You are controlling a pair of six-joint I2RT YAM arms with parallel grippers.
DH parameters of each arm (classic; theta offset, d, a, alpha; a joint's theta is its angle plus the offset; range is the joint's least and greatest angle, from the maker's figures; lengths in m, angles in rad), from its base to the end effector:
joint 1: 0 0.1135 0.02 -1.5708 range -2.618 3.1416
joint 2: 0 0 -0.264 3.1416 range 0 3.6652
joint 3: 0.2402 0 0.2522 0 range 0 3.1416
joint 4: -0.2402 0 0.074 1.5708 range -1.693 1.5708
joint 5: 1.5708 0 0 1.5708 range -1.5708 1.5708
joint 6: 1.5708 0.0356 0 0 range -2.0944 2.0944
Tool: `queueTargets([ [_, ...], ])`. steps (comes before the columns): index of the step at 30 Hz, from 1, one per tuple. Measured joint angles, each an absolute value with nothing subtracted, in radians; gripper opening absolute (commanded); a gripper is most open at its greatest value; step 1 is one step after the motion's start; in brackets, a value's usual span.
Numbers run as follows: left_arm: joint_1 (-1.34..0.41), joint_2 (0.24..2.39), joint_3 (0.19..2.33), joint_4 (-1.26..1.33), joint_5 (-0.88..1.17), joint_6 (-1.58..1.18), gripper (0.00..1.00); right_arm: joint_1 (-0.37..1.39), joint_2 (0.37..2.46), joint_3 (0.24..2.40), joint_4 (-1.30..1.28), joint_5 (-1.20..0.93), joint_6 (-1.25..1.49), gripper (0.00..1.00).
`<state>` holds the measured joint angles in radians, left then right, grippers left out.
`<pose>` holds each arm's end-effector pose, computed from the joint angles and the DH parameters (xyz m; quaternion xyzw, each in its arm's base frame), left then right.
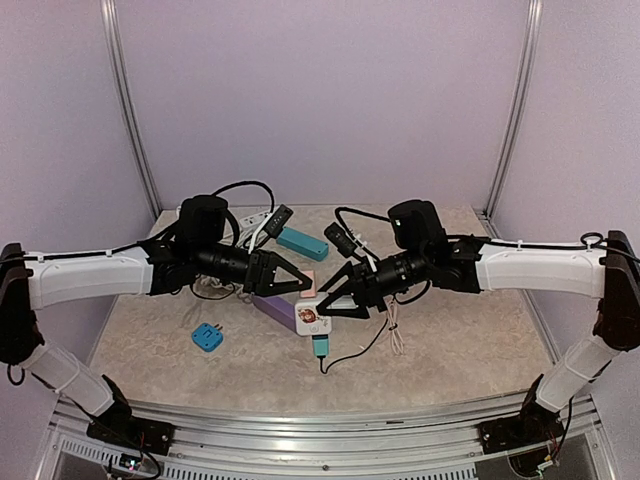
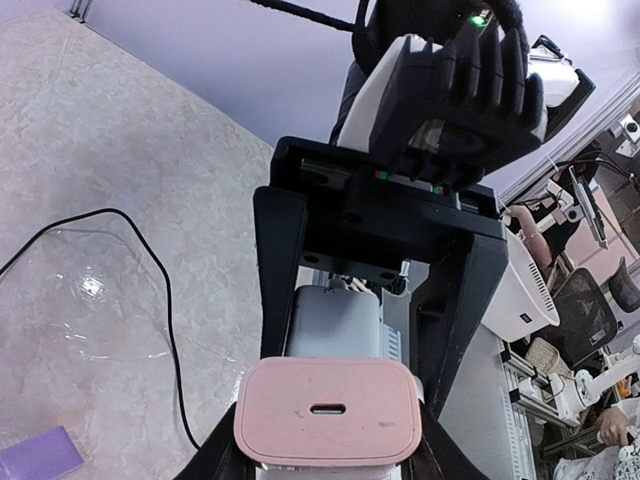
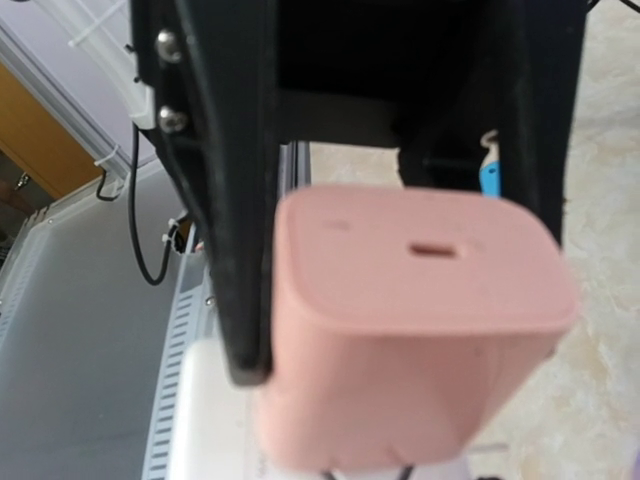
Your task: Pull the plug off the socket
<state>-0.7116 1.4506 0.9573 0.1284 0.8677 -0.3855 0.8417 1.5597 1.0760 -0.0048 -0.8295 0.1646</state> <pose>0.2270 -0.2316 0.2778 0.3565 0.6987 -0.5638 0.2585 0.2125 0.2773 0.2707 -0.4563 0.6710 0.5299 0.2465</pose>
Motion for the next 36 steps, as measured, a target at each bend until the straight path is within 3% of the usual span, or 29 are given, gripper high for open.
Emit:
queueTargets([
  [36, -0.778, 1.361, 0.939, 0.068, 0.627, -0.328, 0.13, 0.808, 1.613, 1.051, 0.164, -0.926, 0.264, 0.0],
])
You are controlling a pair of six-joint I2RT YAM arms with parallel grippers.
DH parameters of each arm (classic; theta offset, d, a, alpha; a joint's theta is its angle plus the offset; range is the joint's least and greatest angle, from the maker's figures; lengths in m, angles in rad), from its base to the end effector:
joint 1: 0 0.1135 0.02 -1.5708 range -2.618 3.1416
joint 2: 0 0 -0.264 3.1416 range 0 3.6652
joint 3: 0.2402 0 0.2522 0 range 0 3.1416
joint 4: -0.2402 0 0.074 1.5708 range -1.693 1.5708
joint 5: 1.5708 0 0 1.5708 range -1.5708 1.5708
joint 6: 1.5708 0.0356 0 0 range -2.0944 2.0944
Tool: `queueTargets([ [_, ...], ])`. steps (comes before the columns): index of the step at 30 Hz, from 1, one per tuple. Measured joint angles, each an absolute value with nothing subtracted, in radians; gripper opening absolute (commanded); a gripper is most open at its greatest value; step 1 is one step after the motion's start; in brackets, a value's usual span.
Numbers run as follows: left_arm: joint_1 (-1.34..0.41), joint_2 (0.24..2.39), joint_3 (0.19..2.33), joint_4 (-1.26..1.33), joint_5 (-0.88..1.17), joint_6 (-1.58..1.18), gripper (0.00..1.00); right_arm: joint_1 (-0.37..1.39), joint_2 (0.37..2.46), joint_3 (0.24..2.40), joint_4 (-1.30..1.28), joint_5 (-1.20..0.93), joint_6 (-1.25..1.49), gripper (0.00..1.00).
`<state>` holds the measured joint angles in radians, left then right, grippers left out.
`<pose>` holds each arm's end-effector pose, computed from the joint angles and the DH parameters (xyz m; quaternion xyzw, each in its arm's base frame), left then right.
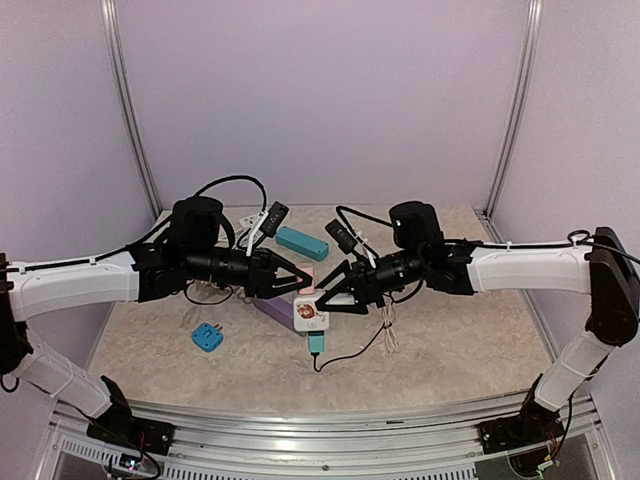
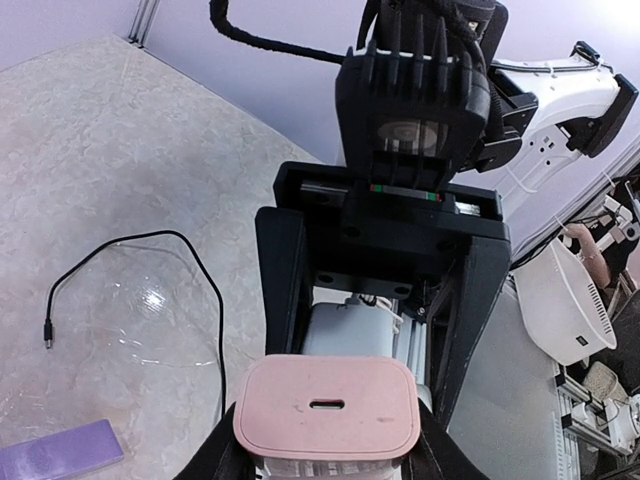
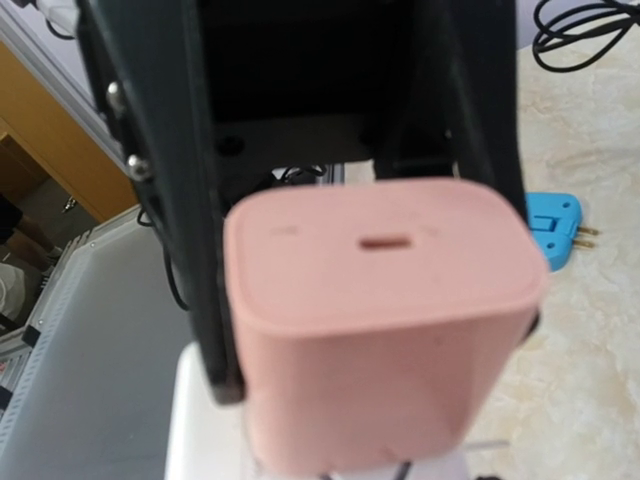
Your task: Pull the plug off the socket
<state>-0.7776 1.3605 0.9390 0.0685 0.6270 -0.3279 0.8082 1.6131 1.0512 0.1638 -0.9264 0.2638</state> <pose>0.2059 -0.2320 0.2907 0.3459 0.7213 -0.5010 0.3302 0.2270 0.2788 0.2605 -0.4385 0.6513 0.5728 0.2355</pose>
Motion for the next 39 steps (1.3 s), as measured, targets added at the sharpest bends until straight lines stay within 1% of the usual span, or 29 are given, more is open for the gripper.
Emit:
queueTargets([
  [7, -0.763, 1.362, 0.939, 0.074, 0.652, -0.344, 0.13, 0.808, 1.609, 1.05, 0.163, -0.92, 0.24, 0.0],
  [20, -0.727, 1.399, 0.939, 0.118, 0.768, -0.395, 0.12, 0.825, 1.575, 1.051, 0.096, -0.868, 0.18, 0.0],
  [39, -0.724, 1.38, 0.896, 0.179, 0.756, -0.401, 0.12, 0.835, 1.569, 1.057, 0.082, -0.832, 0.207, 0.0],
])
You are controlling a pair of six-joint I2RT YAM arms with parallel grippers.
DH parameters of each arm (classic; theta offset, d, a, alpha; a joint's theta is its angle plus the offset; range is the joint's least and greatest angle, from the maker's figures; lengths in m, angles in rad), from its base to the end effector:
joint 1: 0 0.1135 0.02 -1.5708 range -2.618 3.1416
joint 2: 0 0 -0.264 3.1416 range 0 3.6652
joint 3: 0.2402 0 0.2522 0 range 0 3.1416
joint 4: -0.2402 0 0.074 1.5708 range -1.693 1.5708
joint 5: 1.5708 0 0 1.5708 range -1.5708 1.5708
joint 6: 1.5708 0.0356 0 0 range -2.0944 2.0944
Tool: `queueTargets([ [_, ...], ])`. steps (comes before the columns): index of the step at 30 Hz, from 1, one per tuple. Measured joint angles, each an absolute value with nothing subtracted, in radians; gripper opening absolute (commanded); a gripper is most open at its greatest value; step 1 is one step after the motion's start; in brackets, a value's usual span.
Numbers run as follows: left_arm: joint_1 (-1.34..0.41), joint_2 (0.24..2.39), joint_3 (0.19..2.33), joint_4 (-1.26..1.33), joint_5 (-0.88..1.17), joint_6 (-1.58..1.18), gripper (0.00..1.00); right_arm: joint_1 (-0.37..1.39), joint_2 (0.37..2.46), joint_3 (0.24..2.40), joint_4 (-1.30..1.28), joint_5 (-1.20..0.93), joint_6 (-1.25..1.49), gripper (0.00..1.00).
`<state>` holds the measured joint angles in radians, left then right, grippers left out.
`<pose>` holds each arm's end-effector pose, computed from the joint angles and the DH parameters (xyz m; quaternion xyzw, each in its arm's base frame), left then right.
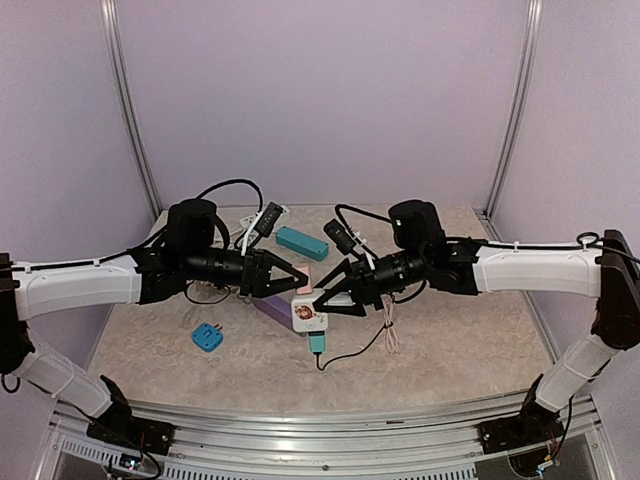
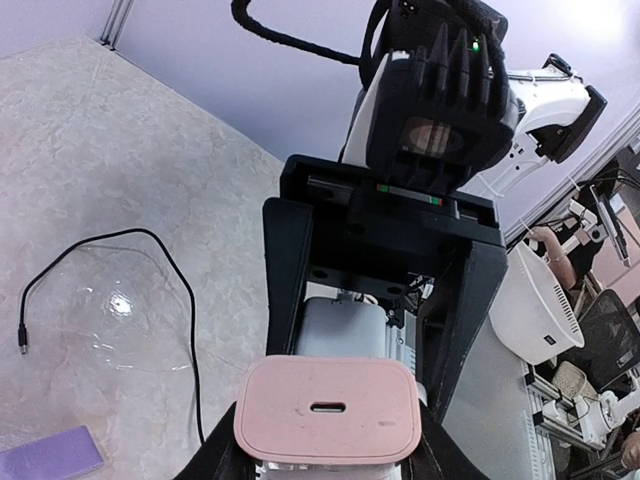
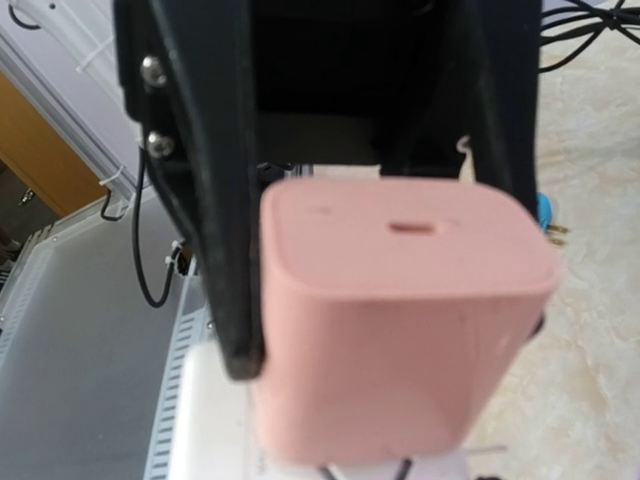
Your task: Pull the plug off the socket
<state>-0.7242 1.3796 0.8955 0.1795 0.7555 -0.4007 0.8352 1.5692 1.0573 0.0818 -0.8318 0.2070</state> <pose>0.2159 -0.2236 0.2818 0.3361 0.7044 -0.5448 0.3066 0.2164 0.2783 0.2690 -0.4453 0.6649 0.5408 0.2591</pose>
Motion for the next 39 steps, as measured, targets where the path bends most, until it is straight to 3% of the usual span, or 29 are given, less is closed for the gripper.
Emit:
queueTargets([
  [18, -0.759, 1.32, 0.883, 0.16, 0.638, -0.36, 0.12, 0.822, 1.596, 1.064, 0.154, -0.886, 0.265, 0.0],
  [39, -0.739, 1.365, 0.909, 0.141, 0.73, -0.378, 0.11, 0.841, 1.559, 1.066, 0.047, -0.825, 0.149, 0.0],
])
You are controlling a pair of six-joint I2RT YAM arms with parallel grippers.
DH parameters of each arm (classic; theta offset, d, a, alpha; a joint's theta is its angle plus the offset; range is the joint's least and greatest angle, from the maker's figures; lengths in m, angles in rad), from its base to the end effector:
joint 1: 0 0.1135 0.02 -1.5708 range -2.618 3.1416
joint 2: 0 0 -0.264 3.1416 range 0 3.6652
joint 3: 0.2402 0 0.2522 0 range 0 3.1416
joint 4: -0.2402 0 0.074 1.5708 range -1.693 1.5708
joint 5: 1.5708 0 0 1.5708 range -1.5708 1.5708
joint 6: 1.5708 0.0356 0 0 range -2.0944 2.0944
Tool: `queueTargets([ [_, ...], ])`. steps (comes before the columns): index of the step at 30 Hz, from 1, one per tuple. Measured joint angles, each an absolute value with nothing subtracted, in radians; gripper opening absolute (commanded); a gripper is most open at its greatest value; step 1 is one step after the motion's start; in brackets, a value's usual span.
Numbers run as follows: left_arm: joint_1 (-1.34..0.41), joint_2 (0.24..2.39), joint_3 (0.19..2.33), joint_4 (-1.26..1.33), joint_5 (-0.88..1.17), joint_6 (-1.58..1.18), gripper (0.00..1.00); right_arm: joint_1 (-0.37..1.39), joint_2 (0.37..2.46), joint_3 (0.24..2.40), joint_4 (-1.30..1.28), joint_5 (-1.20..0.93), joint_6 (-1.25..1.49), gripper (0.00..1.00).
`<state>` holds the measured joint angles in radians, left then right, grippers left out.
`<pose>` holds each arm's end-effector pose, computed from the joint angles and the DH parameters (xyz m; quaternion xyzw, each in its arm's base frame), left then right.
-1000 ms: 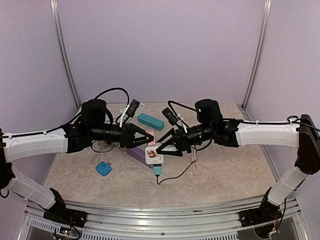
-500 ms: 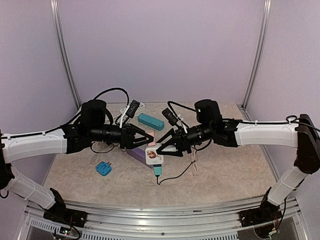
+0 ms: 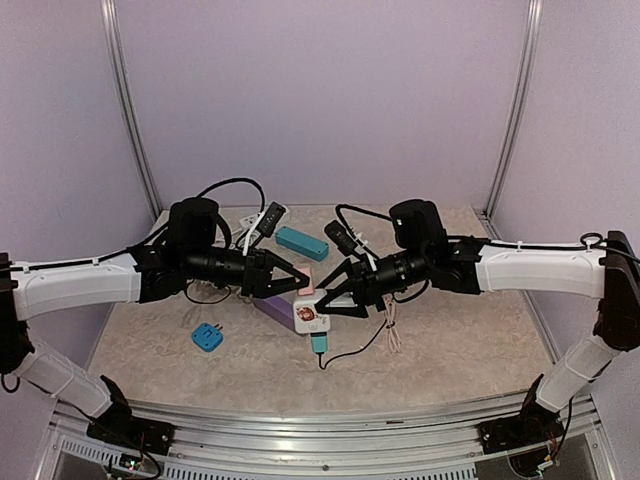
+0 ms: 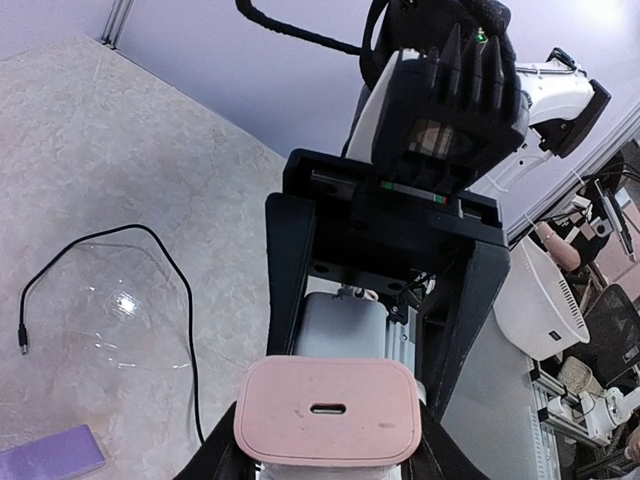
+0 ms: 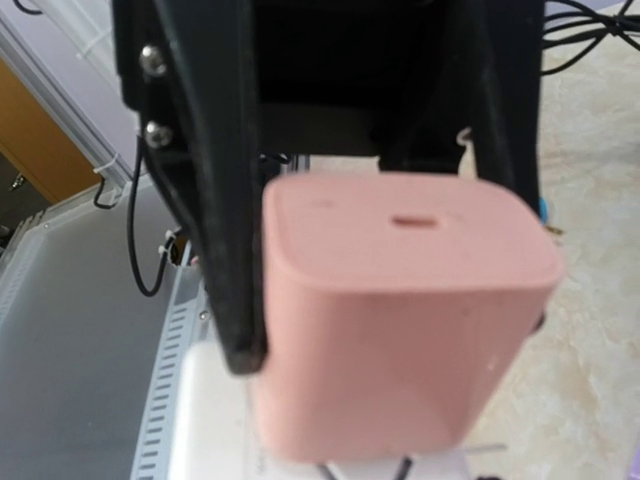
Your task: Pull the plug off the socket
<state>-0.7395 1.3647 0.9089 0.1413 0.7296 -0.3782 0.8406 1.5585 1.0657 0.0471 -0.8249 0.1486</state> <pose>0.2115 -0.2251 0.2869 0.3421 0.7059 -0.5358 0.3124 0.2137 0.2778 0.2721 -0.4639 0.6565 0.5304 0.2691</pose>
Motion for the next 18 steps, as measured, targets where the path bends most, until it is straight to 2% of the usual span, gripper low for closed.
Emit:
queueTargets([
  [18, -0.724, 1.409, 0.926, 0.155, 0.785, -0.384, 0.1, 0.846, 1.544, 1.071, -0.006, -0.781, 0.143, 0.0],
])
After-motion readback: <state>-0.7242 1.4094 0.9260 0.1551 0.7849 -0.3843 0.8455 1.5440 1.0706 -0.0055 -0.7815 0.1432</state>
